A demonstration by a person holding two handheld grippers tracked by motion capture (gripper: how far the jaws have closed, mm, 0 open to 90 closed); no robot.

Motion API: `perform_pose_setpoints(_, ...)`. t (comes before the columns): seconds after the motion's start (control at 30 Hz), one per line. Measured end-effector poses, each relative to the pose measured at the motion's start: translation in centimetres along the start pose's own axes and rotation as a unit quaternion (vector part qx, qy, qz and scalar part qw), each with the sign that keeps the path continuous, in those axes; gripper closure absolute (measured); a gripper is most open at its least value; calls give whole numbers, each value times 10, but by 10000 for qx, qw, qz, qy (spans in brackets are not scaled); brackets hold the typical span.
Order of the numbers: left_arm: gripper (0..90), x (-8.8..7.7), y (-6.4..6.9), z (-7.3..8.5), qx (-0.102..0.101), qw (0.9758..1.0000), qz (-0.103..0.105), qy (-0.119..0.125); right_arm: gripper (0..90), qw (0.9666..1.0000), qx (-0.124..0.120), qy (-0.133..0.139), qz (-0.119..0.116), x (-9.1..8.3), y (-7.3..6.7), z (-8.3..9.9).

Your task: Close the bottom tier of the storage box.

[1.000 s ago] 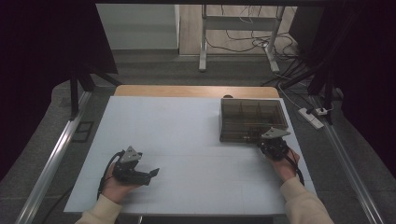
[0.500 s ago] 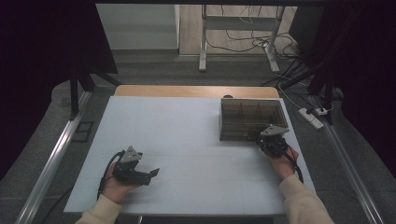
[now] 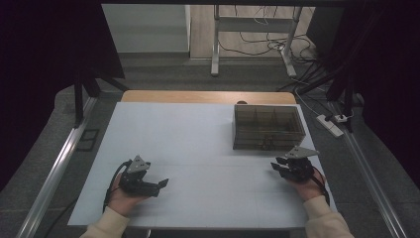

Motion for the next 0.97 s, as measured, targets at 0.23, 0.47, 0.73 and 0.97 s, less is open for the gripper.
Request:
perform_pose_setpoints(0.23,67,1,0,0,6,10000,15,0,492,9990,-34,405,-171,-18,-16,2)
perform_pose_setpoints(0.47,67,1,1,0,30,10000,29,-9,398,9977,-44,632,-230,-32,-23,11)
perform_pose_setpoints(0.73,67,2,2,0,51,10000,33,-18,381,9968,-66,739,-302,-41,-28,17)
perform_pose_setpoints(0.97,67,3,2,0,66,10000,31,-12,370,9965,-141,751,-328,-40,-29,16)
Point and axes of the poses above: each handheld gripper's, and its own axes: x roughly forward along the jaws, z roughly out of its underside, y roughly to its right, the point moved 7 cm from there along x, roughly forward along the jaws, and after that the axes turned 4 degrees about z, right-handed, at the moved point
